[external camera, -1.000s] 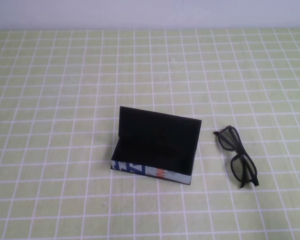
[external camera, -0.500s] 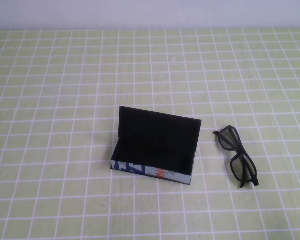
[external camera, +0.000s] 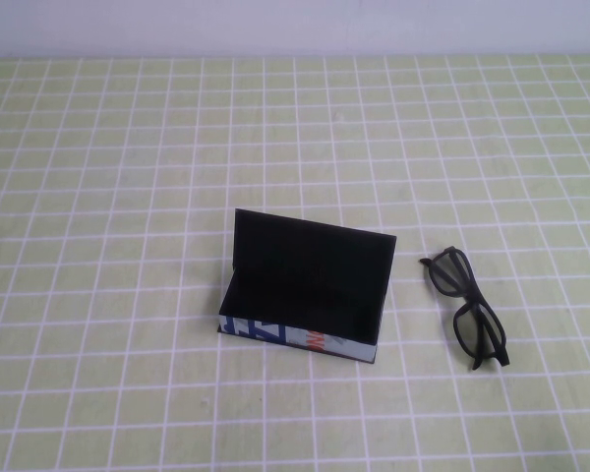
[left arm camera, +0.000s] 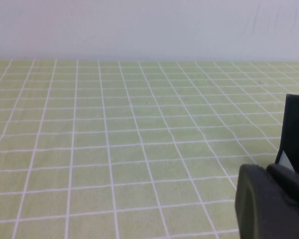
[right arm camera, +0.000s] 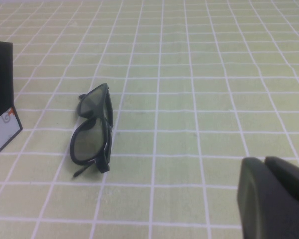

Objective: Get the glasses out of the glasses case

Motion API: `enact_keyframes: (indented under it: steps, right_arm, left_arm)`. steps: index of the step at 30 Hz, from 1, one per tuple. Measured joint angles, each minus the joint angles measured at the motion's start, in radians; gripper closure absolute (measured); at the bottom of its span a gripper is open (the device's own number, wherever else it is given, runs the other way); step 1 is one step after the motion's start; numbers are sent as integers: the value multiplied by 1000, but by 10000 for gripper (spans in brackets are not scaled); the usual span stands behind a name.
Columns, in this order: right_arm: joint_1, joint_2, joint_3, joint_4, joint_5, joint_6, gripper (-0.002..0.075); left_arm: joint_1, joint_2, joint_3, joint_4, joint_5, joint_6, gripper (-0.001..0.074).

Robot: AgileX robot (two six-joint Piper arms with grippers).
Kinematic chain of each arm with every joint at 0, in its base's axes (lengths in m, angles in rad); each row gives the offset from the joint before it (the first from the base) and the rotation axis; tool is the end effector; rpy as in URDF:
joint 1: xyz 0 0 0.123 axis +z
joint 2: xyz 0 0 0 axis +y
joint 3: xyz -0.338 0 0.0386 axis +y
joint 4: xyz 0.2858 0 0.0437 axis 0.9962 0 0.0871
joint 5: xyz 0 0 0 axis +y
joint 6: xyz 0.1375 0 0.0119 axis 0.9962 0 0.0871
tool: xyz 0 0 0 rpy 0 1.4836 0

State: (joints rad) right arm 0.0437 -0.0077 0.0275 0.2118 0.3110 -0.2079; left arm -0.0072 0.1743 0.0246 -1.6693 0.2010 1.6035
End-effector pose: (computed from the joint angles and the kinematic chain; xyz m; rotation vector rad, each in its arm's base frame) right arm 0.0817 0.0125 0.1646 -0.0907 1.8059 0.0850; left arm 0.0971 -0.0282 0.1936 0.1015 1.6623 -0.2230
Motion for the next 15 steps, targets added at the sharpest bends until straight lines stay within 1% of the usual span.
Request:
enact_keyframes:
  steps: [7, 11, 13, 15]
  right_arm:
    - [0, 0, 0, 0, 2, 2, 743]
    - [0, 0, 0, 0, 2, 3, 743]
    - [0, 0, 0, 0, 2, 3, 743]
    - [0, 0, 0, 0, 2, 5, 743]
  left_arm:
    - [0, 0, 0, 0, -8, 22, 739]
    - [0, 0, 0, 0, -64, 50, 739]
    - [0, 0, -5, 68, -86, -24, 739]
    - [0, 0, -37, 261, -95, -193, 739]
